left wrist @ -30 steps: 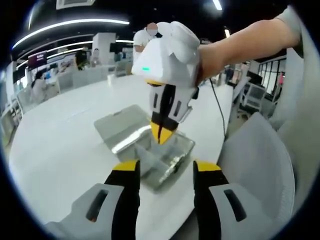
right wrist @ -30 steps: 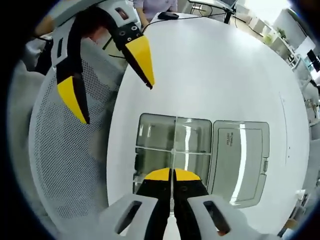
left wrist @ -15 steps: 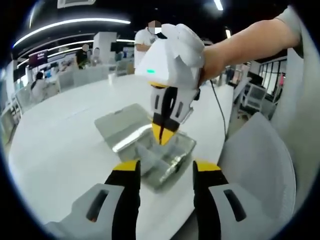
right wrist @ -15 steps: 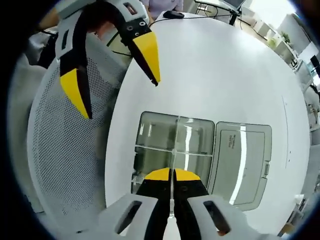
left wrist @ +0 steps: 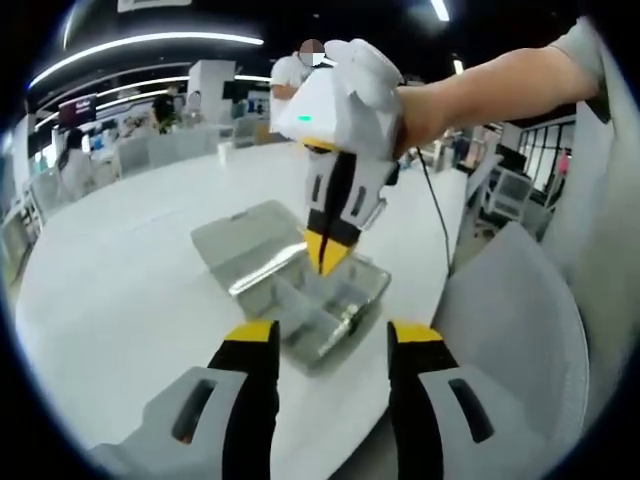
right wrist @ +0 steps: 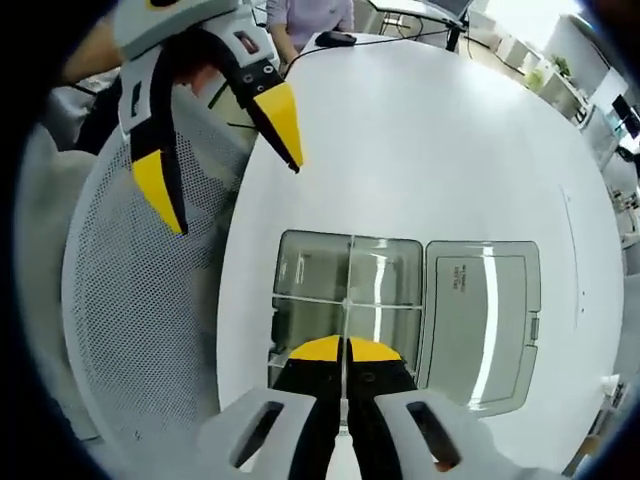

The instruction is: Insert the divider into the dual guide fixture by aligning both edges with the guide slots and pushing it downward to the bottom, including one-sided entry, uneven engagement, binding, and posture correction.

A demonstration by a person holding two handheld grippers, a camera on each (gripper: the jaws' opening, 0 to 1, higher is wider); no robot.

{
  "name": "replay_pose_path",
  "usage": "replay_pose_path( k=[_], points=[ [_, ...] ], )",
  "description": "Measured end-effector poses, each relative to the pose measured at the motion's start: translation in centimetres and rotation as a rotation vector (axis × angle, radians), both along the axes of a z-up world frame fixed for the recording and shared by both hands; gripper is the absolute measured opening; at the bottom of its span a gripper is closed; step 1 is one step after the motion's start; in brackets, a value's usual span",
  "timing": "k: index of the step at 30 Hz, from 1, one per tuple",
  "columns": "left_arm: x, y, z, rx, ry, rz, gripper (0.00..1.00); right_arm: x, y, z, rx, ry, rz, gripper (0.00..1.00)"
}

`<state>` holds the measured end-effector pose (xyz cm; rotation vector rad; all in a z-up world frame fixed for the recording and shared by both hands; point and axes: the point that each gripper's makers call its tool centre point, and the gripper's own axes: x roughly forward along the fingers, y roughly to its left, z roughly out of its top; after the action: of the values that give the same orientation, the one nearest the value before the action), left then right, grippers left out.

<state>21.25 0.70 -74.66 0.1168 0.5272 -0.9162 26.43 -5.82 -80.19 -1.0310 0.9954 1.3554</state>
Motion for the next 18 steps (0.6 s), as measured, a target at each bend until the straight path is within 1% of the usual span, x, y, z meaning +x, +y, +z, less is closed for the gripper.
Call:
replay_pose_path(
  k=[4, 11, 15, 18],
  points=[
    [0.27, 0.32, 0.09, -0.003, -0.003, 0.007, 0.41, -0.16, 0.13, 0.29, 0.0, 0.008, 0.0, 0.0],
    [0.58, 0.72, -0.03, -0.001, -0.004, 0.008, 0.41, 0.3, 0.25, 0.45, -0.001, 0.032, -0.018, 0.0],
    [0.72, 0.73, -0.11, 0.0, -0.001, 0.007, 0.41, -0.04, 0.35, 0.88, -0.003, 0.028, -0.01, 0.0],
    [0.93, 0.74, -0.05, 0.0, -0.002, 0.008, 0.41, -0.03, 0.32, 1.01, -0.002, 0.033, -0.021, 0.0]
  ],
)
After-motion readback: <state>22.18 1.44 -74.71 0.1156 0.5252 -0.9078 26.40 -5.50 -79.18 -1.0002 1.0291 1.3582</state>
